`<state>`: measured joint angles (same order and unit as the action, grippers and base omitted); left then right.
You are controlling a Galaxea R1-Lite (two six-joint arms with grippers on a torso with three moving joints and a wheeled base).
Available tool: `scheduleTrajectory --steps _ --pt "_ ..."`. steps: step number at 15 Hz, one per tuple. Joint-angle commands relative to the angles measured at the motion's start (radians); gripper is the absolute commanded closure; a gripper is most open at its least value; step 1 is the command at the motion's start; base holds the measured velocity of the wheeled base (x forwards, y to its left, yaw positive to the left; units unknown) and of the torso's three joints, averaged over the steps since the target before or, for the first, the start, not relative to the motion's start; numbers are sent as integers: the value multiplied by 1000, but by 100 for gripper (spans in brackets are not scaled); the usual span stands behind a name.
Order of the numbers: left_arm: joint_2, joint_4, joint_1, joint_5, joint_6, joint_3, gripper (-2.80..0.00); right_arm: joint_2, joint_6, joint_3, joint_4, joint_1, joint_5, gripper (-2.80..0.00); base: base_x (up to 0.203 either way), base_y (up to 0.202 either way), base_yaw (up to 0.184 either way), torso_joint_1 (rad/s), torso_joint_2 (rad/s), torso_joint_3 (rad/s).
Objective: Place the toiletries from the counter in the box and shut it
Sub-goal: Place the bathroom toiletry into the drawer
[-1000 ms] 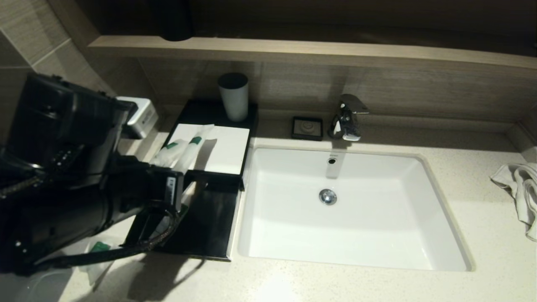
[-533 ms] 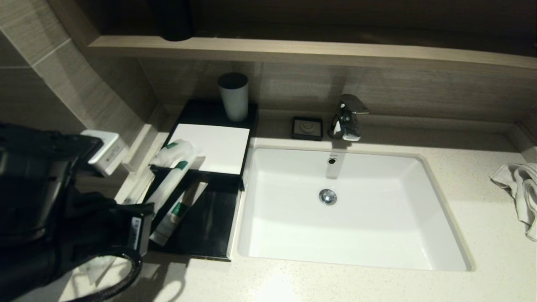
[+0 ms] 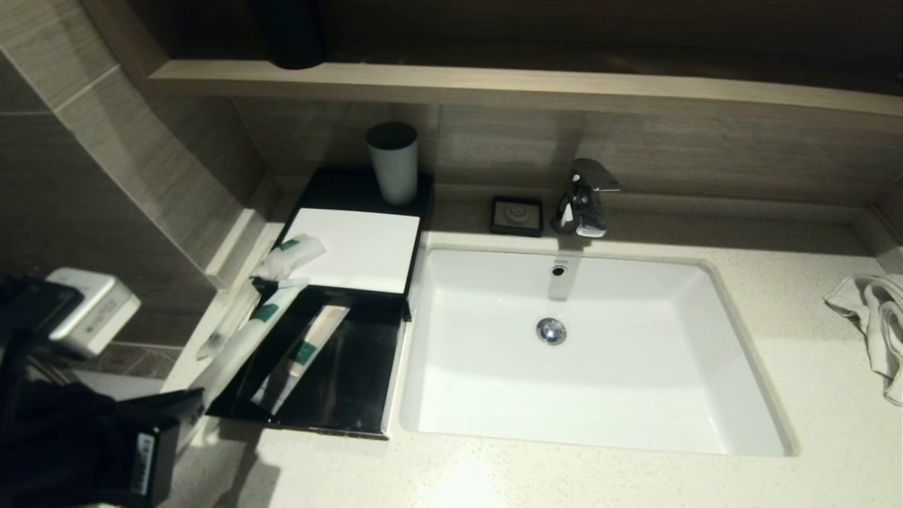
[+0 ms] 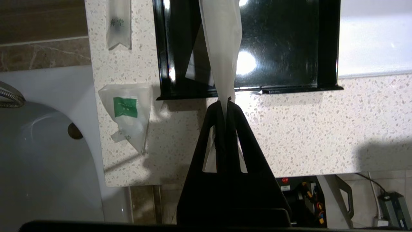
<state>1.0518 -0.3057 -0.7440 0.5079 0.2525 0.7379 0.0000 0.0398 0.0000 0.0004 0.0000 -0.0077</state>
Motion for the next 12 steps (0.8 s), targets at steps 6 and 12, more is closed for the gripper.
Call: scheduleTrajectory --steps 6,12 --pt "11 16 2 -49 63 -97 0 2 0 0 0 0 0 0 0 0 0 0 0 0" --pt "130 126 26 -49 79 -98 0 2 0 0 0 0 0 0 0 0 0 0 0 0"
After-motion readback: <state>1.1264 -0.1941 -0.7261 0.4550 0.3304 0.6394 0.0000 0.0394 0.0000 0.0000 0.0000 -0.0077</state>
